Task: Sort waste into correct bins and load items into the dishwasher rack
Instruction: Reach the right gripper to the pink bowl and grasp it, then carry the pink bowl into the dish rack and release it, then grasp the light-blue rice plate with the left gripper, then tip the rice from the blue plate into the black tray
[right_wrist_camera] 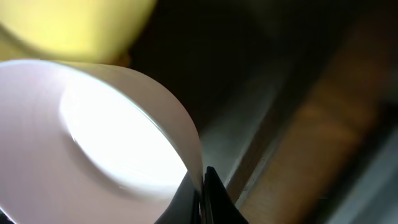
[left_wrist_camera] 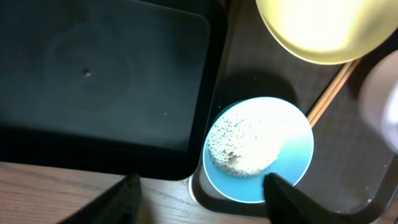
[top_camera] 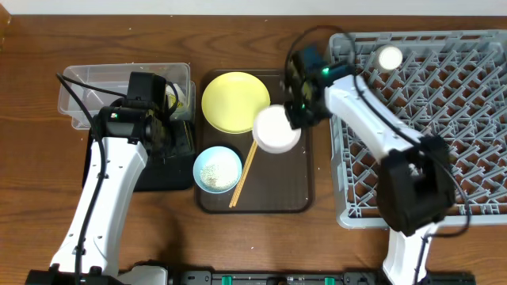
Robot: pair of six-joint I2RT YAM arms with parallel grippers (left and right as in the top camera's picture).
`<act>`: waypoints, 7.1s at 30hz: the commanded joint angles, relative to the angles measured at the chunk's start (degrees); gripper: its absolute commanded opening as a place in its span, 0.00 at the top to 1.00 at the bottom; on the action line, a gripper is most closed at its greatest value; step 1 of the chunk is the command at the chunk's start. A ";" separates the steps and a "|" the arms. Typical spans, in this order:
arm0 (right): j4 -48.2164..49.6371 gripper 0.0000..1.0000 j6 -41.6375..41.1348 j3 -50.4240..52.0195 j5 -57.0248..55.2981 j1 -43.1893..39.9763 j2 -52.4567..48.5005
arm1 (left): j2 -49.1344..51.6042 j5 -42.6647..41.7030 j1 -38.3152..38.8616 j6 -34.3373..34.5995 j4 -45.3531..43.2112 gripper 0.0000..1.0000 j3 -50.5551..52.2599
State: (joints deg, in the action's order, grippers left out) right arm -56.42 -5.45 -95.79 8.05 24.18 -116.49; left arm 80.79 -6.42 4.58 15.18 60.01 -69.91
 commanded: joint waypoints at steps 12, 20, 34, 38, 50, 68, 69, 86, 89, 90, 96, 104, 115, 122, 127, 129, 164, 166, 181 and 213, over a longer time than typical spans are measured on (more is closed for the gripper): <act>12.15 0.99 2.84 -5.60 -51.93 -5.75 12.24 | -0.31 0.92 -0.28 0.35 -0.07 0.29 -0.50; 21.29 0.99 7.89 -5.60 -68.30 -6.88 9.35 | -0.31 0.90 -0.28 0.35 -0.07 0.29 -0.50; 22.12 0.99 10.29 -5.60 -75.80 -7.34 -3.63 | -0.31 0.90 -0.28 0.35 -0.04 0.29 -0.50; 21.88 0.99 10.27 -5.60 -75.63 -7.23 -5.60 | -0.31 0.90 -0.28 0.35 -0.04 0.29 -0.48; 10.91 0.98 10.25 -5.57 -61.81 -4.79 -6.40 | -0.31 0.92 -0.28 0.35 -0.11 0.29 -0.48; -2.80 0.73 0.42 -5.62 -41.18 -3.15 -1.46 | -0.31 0.90 -0.28 0.35 -0.48 0.28 -0.50; -2.86 0.70 0.28 -5.64 -40.24 -3.15 -0.07 | -0.31 0.90 -0.28 0.35 -0.48 0.28 -0.48; -7.80 0.21 0.33 -5.62 -4.55 -3.43 12.70 | 0.92 -1.11 1.27 0.09 -0.72 0.22 -0.13; -9.09 0.19 0.33 -5.62 -5.25 -3.61 12.70 | 2.34 -1.53 4.26 0.11 -1.07 0.22 0.72; -9.44 0.18 0.31 -5.62 -5.73 -3.89 12.74 | 2.95 -1.60 5.42 0.11 -1.14 0.22 0.96; -11.19 0.17 -2.45 -5.62 -7.74 -8.17 12.76 | 8.02 -1.70 13.16 0.20 -3.19 0.22 1.25; -14.53 0.14 -2.16 -5.62 -7.15 -12.41 12.76 | 17.33 -1.68 20.79 4.24 -7.30 0.23 1.25; -15.06 0.10 -2.19 -5.62 -7.15 -12.48 12.76 | 24.83 -1.62 24.55 5.73 -12.55 0.52 1.25; -16.63 0.08 -1.75 -5.62 -7.19 -12.50 12.76 | 24.87 -1.68 24.55 5.73 -12.28 0.79 1.25; -16.70 0.08 -1.75 -5.62 -7.17 -12.50 12.76 | 24.74 -1.66 24.55 5.70 -11.87 0.90 1.16; -16.90 0.08 -1.75 -5.62 -7.17 -12.50 12.76 | 24.37 -1.60 24.48 5.70 -11.43 0.94 0.74; -17.16 0.07 -1.75 -5.62 -7.17 -12.55 12.76 | 3.96 -49.11 -18.49 -17.92 -6.05 0.94 2.47; -17.16 0.07 -1.75 -5.62 -7.17 -12.55 12.76 | 5.57 -55.15 -22.12 -20.15 -6.08 0.94 3.45; -17.18 0.07 -1.75 -5.62 -7.17 -12.55 12.76 | 22.91 -81.83 -36.17 -24.55 -6.05 0.94 7.06; -17.31 0.07 -1.75 -5.62 -7.17 -12.55 12.76 | 25.31 -80.48 -41.05 -23.06 -8.11 0.94 7.06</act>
State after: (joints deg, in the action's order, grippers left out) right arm -73.67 -7.18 -101.30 0.49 11.90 -103.39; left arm 105.78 -88.16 -36.12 -7.51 52.99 -62.94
